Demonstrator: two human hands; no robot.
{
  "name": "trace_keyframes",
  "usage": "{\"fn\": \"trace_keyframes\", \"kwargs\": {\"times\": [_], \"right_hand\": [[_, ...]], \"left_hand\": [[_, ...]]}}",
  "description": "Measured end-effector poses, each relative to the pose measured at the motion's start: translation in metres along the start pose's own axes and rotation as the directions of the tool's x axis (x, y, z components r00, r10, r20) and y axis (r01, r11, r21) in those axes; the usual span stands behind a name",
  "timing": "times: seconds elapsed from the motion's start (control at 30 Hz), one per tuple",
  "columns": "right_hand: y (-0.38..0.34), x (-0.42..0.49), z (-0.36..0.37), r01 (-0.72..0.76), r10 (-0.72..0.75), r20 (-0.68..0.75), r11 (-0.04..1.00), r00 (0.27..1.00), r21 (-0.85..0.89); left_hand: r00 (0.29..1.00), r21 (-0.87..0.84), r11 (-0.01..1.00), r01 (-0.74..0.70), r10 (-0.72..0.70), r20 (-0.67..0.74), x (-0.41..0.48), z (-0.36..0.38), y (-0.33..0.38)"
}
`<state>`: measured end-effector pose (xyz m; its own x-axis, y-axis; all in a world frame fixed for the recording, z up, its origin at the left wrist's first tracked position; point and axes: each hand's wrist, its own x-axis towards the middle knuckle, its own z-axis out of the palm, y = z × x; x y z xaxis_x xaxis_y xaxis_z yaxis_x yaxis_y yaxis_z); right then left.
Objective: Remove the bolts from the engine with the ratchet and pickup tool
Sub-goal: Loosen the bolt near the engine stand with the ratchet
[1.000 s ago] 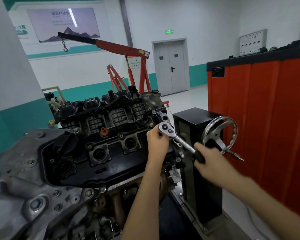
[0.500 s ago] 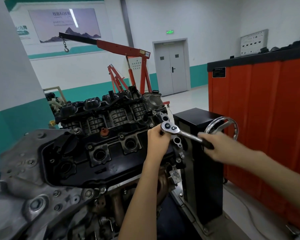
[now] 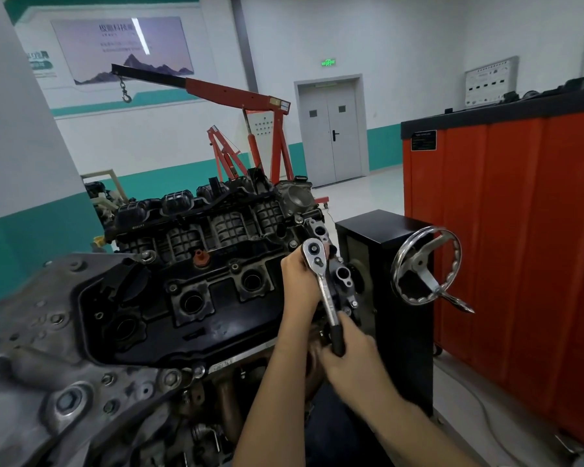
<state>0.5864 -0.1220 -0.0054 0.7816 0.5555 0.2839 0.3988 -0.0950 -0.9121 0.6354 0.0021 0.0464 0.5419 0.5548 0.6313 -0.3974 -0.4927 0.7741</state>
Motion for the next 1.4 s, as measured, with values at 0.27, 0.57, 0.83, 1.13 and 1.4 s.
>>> {"fn": "trace_keyframes", "kwargs": {"times": [0.27,0.57,0.83,1.13,1.4], "right_hand": [[-0.019,0.079,-0.140,0.333,-0.228,0.257,0.431,0.939,-0.839],[0.008,-0.003,0.004,0.013,-0.013,-0.096,1.000,0.995,0.004],[0.008,0.019,-0.075,0.102,-0.057,0.173,0.959,0.983,-0.266],[-0.001,0.054,-0.110,0.235,-0.210,0.124,0.664,0.970,-0.710],[0.007,-0.001,0.014,-0.002,0.001,-0.043,1.000,0.999,-0.014]], "left_hand": [[0.999,0.024,1.000,-0.017,0.017,0.036,-0.004,-0.001,0.008],[1.000,-0.005,1.000,-0.017,0.017,-0.005,-0.004,0.004,0.000],[0.996,0.014,1.000,0.028,-0.029,0.083,-0.003,0.001,0.003],[1.000,-0.021,1.000,0.016,-0.015,0.013,-0.004,0.000,0.001],[1.000,-0.061,0.998,0.031,-0.031,0.002,-0.001,0.003,-0.001]]}}
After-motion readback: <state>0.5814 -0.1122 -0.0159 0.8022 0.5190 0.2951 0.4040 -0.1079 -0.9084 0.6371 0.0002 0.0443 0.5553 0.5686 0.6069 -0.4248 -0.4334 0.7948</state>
